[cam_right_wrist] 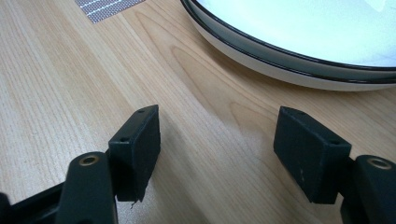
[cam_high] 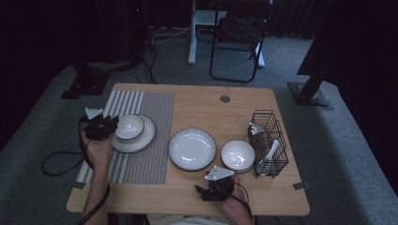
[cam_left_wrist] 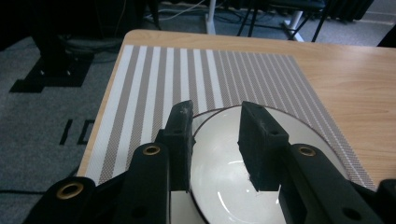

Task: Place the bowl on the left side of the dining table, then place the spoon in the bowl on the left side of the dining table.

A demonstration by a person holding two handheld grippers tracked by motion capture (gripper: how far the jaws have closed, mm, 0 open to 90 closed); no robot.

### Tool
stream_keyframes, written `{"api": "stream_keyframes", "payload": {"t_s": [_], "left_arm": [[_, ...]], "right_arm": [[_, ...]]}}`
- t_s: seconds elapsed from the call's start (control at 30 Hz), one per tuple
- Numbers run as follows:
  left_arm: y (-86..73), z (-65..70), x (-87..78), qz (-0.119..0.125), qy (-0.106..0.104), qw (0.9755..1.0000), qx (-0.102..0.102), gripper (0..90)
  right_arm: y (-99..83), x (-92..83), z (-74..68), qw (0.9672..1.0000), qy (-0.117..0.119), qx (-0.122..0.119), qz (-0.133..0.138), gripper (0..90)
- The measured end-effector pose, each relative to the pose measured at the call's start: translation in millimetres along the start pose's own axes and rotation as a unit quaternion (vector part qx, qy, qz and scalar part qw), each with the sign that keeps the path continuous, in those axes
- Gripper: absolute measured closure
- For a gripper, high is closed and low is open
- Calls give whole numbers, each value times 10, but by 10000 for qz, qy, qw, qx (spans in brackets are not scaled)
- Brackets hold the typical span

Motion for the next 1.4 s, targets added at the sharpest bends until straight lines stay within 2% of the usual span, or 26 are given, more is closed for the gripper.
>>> {"api": "stream_keyframes", "payload": {"t_s": [0.2, 0.3, 0.33, 0.43, 0.7, 0.73, 0.77, 0.83, 0.87, 0.9, 0.93, 0.97, 1.07, 1.1, 1.13, 1.17, 1.2, 1.3, 1.33, 1.4], "left_arm": [[89, 95, -83, 129, -86, 9998, 149, 662], [144, 205, -129, 210, -214, 9992, 270, 646], [144, 205, -129, 210, -214, 9992, 270, 637], [177, 326, -157, 255, -325, 9982, 442, 623], [217, 537, -247, 479, -429, 9960, 613, 591], [211, 619, -268, 488, -456, 9950, 737, 587], [211, 619, -268, 488, -456, 9950, 737, 584], [199, 763, -308, 497, -565, 9926, 949, 580], [199, 763, -308, 497, -565, 9926, 949, 579], [185, 850, -331, 498, -597, 9908, 1110, 578], [185, 850, -331, 498, -597, 9908, 1110, 577], [161, 929, -345, 495, -607, 9886, 1287, 577], [123, 1004, -345, 469, -617, 9865, 1445, 577], [63, 1084, -336, 400, -618, 9834, 1661, 576], [63, 1084, -336, 400, -618, 9834, 1661, 576], [-3, 1166, -332, 364, -677, 9797, 1851, 576], [-3, 1166, -332, 364, -677, 9797, 1851, 573], [-115, 1302, -344, 356, -852, 9748, 2030, 569], [-115, 1302, -344, 356, -852, 9748, 2030, 567], [-205, 1373, -330, 346, -995, 9728, 2062, 566]], "right_arm": [[0, 0, 0, 10000, -1, 0, 0, 312], [0, 1, 1, 10000, 0, 9, -1, 312], [0, 1, 1, 10000, 0, 9, -1, 312], [0, 1, 1, 10000, -1, 13, -3, 311], [0, 1, 0, 10000, 12, -1, -7, 311], [0, 1, -1, 10000, 17, -5, -8, 311], [0, 1, -3, 10000, 27, -12, -9, 311], [0, 1, -5, 10000, 47, -33, -11, 312], [0, 1, -5, 10000, 47, -33, -11, 312], [0, 2, -6, 10000, 55, -40, -17, 313], [0, 2, -6, 10000, 55, -40, -17, 313], [2, 2, -9, 9999, 73, -72, -41, 317], [3, 2, -14, 9999, 105, -103, -79, 318], [5, 3, -20, 9996, 163, -180, -133, 322], [6, 2, -25, 9995, 187, -213, -152, 329], [7, 0, -34, 9993, 218, -245, -171, 339], [7, 0, -34, 9993, 218, -245, -171, 339], [-7, -15, -78, 9982, 356, -391, -268, 342], [-7, -15, -78, 9982, 356, -391, -268, 342], [-21, -33, -99, 9973, 398, -495, -358, 339]]}}
Point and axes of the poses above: each handheld gripper's, and its own axes: x roughly forward along the jaws, y roughly out of its top, z roughly to its right, the point moved 10 cm from there along x, roughly forward along the jaws, and after that the axes turned 10 degrees about x, right-handed, at the moved point
